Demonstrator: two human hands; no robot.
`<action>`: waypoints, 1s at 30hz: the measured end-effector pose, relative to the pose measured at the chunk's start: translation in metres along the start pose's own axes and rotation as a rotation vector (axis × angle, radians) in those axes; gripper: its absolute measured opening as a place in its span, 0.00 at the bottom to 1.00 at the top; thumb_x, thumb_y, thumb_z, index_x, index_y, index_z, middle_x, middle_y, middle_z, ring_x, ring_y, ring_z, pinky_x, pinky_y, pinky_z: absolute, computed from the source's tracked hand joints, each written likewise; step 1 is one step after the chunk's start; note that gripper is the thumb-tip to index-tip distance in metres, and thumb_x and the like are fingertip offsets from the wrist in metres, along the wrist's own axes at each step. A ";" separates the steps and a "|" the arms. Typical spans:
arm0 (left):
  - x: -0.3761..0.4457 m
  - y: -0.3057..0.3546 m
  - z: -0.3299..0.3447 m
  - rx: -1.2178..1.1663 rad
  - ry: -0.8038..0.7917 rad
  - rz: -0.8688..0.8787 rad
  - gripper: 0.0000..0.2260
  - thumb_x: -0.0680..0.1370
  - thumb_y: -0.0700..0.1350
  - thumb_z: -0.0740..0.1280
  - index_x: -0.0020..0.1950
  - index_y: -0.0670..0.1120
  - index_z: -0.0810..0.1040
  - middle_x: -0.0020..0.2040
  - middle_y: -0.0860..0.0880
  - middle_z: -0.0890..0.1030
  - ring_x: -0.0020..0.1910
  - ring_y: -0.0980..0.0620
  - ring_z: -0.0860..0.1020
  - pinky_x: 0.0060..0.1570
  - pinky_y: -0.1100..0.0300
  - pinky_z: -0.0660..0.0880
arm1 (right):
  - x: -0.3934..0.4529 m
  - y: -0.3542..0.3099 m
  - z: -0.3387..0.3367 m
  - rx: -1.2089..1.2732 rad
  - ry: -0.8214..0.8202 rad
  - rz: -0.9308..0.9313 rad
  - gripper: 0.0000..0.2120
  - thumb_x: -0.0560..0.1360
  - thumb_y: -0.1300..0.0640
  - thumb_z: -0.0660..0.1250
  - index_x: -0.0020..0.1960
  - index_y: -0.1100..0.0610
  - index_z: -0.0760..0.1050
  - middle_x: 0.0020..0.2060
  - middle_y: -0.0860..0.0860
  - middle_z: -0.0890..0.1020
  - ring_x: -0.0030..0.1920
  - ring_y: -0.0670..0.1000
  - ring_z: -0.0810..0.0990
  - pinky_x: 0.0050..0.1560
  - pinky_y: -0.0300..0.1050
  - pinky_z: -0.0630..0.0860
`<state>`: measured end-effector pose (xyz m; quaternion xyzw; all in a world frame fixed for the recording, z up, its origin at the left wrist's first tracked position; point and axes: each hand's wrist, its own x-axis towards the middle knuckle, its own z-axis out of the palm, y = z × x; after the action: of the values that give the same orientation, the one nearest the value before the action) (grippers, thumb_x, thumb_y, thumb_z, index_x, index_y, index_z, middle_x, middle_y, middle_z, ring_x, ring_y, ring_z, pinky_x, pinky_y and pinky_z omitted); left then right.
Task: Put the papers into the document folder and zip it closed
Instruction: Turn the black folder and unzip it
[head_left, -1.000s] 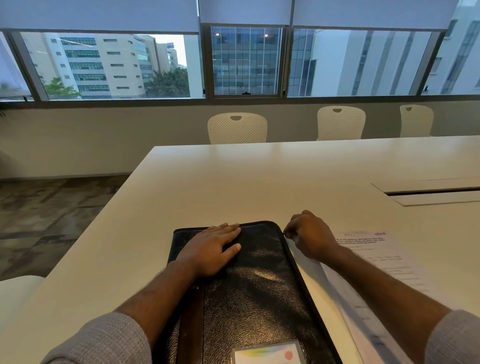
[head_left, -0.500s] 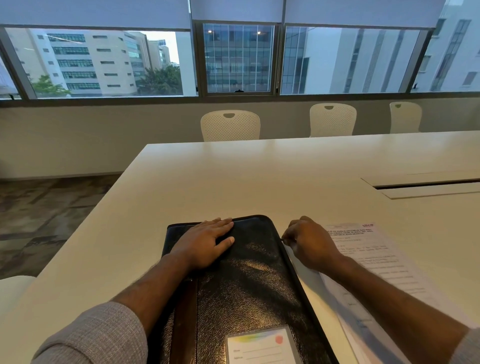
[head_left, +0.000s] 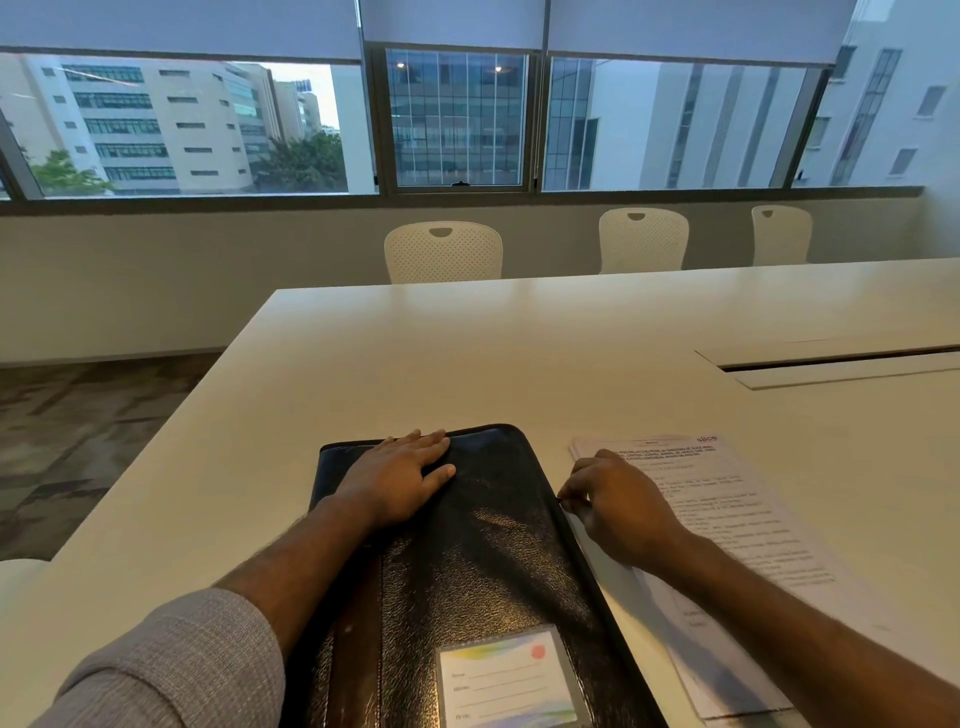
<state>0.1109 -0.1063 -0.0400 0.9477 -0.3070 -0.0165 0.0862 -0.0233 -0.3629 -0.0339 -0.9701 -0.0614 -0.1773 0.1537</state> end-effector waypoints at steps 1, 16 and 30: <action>-0.001 0.002 -0.001 0.004 -0.006 -0.010 0.27 0.81 0.63 0.50 0.79 0.57 0.54 0.79 0.57 0.55 0.78 0.54 0.52 0.75 0.51 0.51 | -0.003 -0.001 -0.001 0.002 -0.001 0.003 0.08 0.75 0.56 0.68 0.50 0.51 0.84 0.42 0.44 0.82 0.43 0.43 0.69 0.36 0.31 0.60; -0.019 0.033 -0.008 0.100 0.129 -0.141 0.23 0.82 0.58 0.53 0.74 0.51 0.67 0.76 0.49 0.66 0.73 0.48 0.66 0.70 0.51 0.62 | -0.035 -0.018 -0.009 0.035 0.026 0.137 0.07 0.75 0.55 0.67 0.49 0.54 0.84 0.44 0.48 0.83 0.45 0.45 0.74 0.45 0.36 0.69; -0.104 0.059 0.014 0.032 -0.017 -0.066 0.42 0.71 0.76 0.41 0.79 0.54 0.42 0.80 0.56 0.43 0.77 0.57 0.42 0.72 0.58 0.38 | -0.041 -0.023 -0.011 0.089 0.017 0.127 0.06 0.74 0.57 0.69 0.47 0.56 0.85 0.41 0.50 0.84 0.38 0.45 0.76 0.35 0.29 0.62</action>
<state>-0.0086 -0.0946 -0.0462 0.9584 -0.2764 -0.0225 0.0680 -0.0696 -0.3473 -0.0325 -0.9628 -0.0061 -0.1722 0.2079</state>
